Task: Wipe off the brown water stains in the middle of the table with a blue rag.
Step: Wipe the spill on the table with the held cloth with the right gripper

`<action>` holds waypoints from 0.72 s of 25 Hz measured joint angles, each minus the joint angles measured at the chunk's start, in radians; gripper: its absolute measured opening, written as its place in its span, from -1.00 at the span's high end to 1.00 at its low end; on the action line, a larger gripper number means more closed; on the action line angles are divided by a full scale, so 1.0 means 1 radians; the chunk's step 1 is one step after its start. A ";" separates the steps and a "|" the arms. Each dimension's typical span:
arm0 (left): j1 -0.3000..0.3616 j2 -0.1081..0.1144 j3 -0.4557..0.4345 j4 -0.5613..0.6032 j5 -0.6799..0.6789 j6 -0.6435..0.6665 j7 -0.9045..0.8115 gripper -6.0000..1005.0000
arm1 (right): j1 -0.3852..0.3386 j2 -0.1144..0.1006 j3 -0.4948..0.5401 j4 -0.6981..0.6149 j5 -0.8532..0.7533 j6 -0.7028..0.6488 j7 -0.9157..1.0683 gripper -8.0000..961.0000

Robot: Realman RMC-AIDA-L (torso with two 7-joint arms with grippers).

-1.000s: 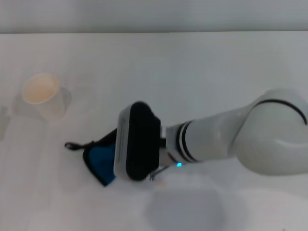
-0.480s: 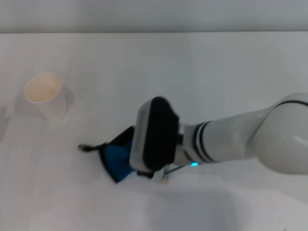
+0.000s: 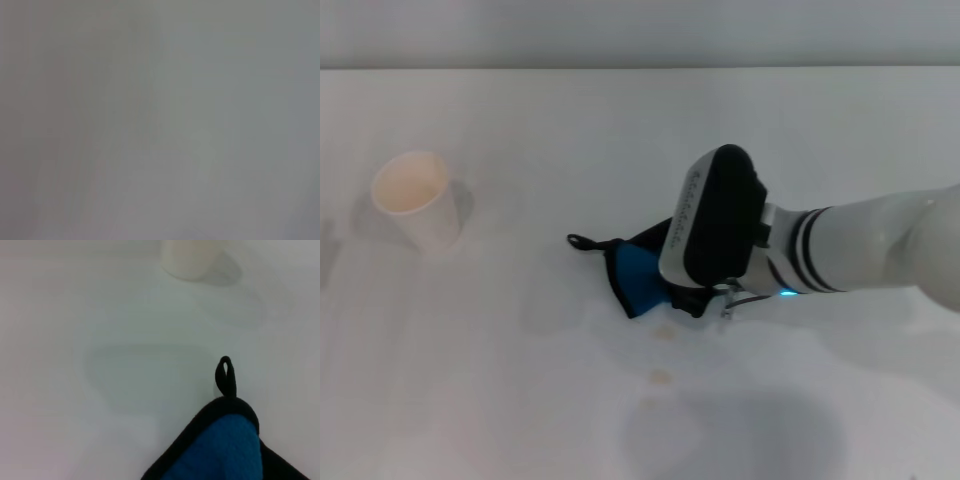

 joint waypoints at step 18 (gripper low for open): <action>-0.002 0.002 -0.024 0.000 0.001 0.003 0.000 -0.72 | -0.085 0.017 0.083 -0.217 0.100 -0.435 -0.242 0.81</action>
